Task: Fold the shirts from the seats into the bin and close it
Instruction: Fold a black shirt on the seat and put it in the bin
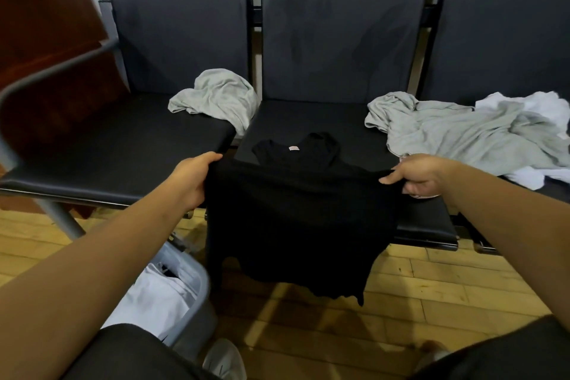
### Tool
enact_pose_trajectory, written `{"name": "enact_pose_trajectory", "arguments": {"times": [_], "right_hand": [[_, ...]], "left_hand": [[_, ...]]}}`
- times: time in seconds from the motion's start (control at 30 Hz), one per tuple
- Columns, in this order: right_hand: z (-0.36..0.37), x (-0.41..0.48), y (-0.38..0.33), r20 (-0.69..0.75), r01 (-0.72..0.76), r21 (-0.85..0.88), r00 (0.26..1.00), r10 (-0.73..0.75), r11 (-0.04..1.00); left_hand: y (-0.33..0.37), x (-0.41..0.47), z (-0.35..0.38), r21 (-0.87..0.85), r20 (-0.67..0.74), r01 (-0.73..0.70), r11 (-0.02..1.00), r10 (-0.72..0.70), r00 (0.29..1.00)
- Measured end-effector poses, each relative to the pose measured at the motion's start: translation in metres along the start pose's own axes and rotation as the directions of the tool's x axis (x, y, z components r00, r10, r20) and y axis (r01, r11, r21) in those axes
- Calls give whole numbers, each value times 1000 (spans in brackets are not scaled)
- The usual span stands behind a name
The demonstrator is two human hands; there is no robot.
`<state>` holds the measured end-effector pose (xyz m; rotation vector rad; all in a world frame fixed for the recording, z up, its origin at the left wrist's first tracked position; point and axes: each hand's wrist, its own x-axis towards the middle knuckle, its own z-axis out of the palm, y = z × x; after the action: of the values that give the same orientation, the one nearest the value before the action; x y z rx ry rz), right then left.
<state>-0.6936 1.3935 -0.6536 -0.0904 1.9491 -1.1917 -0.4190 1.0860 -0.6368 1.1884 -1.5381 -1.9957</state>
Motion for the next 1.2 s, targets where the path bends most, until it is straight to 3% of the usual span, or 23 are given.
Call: {"name": "enact_pose_trajectory", "arguments": {"times": [0.1,0.3,0.43,0.6,0.63,0.7,0.8,0.87,1.03,1.1,1.2], "right_hand": [[7,-13,-1,-4,-34,-23,999,34,999],[-1,-44,-22,83,9,267,996,-32,964],[-24,-77,-71,33,140,552,981,-189,822],[-47,-115,-112,25,268,792,884,-467,549],[-44,-122,-114,14,270,787,891,-454,555],[-36,-135,-112,-27,274,672,937,-348,688],[-37,-143,-107,-66,276,527,956,-285,804],[-43,-153,-110,-67,299,563,946,-317,771],[-57,-166,-119,-132,342,746,917,-376,572],[-61,-162,-119,-168,382,692,910,-378,613],[-66,-153,-120,-273,444,426,894,-356,788]], "left_hand": [[-4,4,3,-48,-30,12,999,-13,999],[30,5,3,-152,2,-28,988,28,1000],[79,-7,17,-173,72,-125,977,139,988],[144,-26,26,-186,89,-178,966,198,976],[150,-30,27,-145,82,-169,975,182,980],[156,-42,31,-88,85,-134,987,142,986],[159,-51,34,-145,90,-152,978,166,982],[162,-54,30,-180,106,-164,970,185,977],[169,-55,27,-217,143,-206,954,240,960],[173,-52,29,-173,131,-271,947,294,947],[180,-39,27,-52,98,-326,944,330,939]]}}
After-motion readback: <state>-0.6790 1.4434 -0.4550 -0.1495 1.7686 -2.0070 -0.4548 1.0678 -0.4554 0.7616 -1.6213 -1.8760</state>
